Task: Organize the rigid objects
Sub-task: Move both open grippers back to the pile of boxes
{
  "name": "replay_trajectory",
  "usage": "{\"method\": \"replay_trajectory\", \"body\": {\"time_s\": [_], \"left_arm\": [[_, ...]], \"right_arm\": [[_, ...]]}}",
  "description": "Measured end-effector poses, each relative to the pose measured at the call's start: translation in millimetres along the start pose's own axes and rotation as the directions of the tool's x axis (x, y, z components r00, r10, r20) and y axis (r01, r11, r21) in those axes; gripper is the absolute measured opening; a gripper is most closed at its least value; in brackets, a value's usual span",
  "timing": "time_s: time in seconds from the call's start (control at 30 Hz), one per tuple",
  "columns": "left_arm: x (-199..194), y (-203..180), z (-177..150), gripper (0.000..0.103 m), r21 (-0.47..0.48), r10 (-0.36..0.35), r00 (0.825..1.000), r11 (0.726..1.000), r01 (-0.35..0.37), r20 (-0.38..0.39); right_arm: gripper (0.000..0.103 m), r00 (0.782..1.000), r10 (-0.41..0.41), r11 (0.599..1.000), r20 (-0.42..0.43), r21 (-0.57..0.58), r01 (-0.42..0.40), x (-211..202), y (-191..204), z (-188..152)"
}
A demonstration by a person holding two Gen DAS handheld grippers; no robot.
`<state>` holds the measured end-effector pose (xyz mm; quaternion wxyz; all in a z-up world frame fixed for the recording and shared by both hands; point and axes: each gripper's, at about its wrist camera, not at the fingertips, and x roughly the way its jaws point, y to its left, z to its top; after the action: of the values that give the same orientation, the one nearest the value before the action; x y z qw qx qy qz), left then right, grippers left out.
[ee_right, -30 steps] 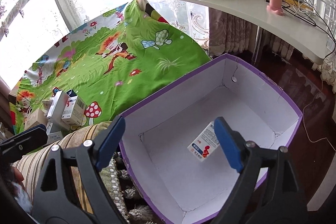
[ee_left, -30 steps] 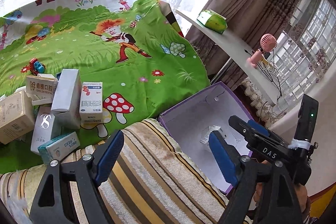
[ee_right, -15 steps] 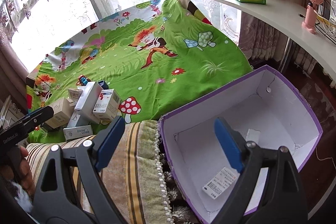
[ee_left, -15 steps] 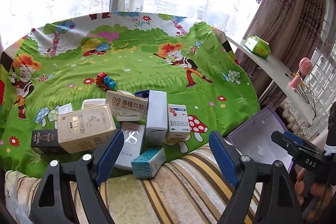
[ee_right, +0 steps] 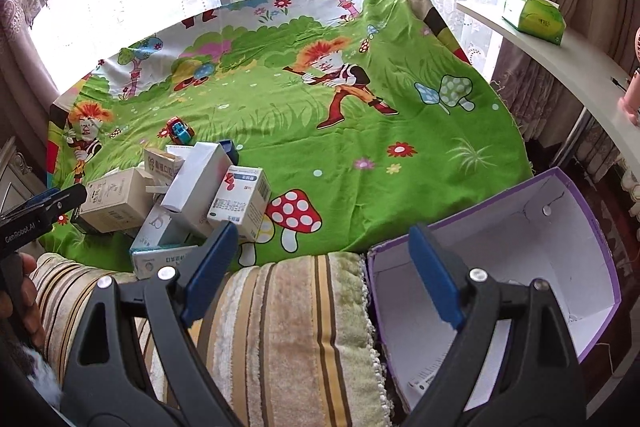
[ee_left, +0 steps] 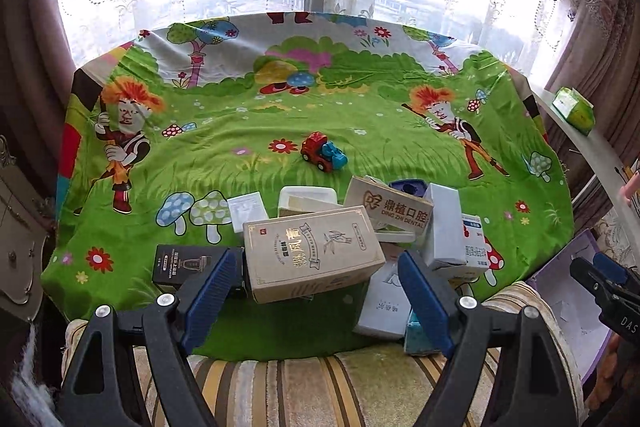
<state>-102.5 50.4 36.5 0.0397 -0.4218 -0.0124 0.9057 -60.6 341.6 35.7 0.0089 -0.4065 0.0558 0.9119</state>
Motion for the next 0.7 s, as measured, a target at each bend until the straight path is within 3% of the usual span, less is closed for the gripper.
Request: {"method": "replay_trajectory", "body": {"time_s": [0.13, 0.23, 0.37, 0.53, 0.6, 0.7], "left_arm": [[-1.0, 3.6, 0.6, 0.085, -0.002, 0.097, 0.995, 0.995, -0.097, 0.018], [-11.1, 6.6, 2.3, 0.085, 0.019, 0.097, 0.992, 0.995, -0.099, 0.082], [-8.9, 27.9, 6.1, 0.085, -0.042, 0.086, 0.995, 0.996, -0.084, 0.05], [-0.9, 47.9, 5.0, 0.085, -0.042, 0.173, 0.985, 0.984, -0.172, 0.012], [1.1, 59.1, 4.8, 0.085, -0.075, 0.147, 0.989, 0.986, -0.147, -0.014], [2.4, 72.7, 4.5, 0.085, -0.124, 0.096, 0.995, 0.988, -0.097, -0.016]], "right_arm": [[0.098, 0.997, -0.073, 0.997, 0.028, -0.031, 0.073, 1.1, 16.9, 8.9], [0.102, 0.995, -0.084, 0.995, 0.047, -0.046, 0.087, 0.3, 28.3, 12.1], [0.102, 0.999, -0.045, 0.997, -0.011, -0.063, 0.045, 9.1, 41.9, 15.7], [0.102, 1.0, 0.013, 0.998, 0.002, -0.066, -0.013, 15.3, 49.0, 14.3], [0.102, 1.0, 0.008, 0.996, -0.026, -0.093, -0.011, 20.2, 57.1, 16.3], [0.102, 0.995, 0.09, 0.986, -0.042, -0.137, -0.095, 21.4, 72.7, 13.3]]}}
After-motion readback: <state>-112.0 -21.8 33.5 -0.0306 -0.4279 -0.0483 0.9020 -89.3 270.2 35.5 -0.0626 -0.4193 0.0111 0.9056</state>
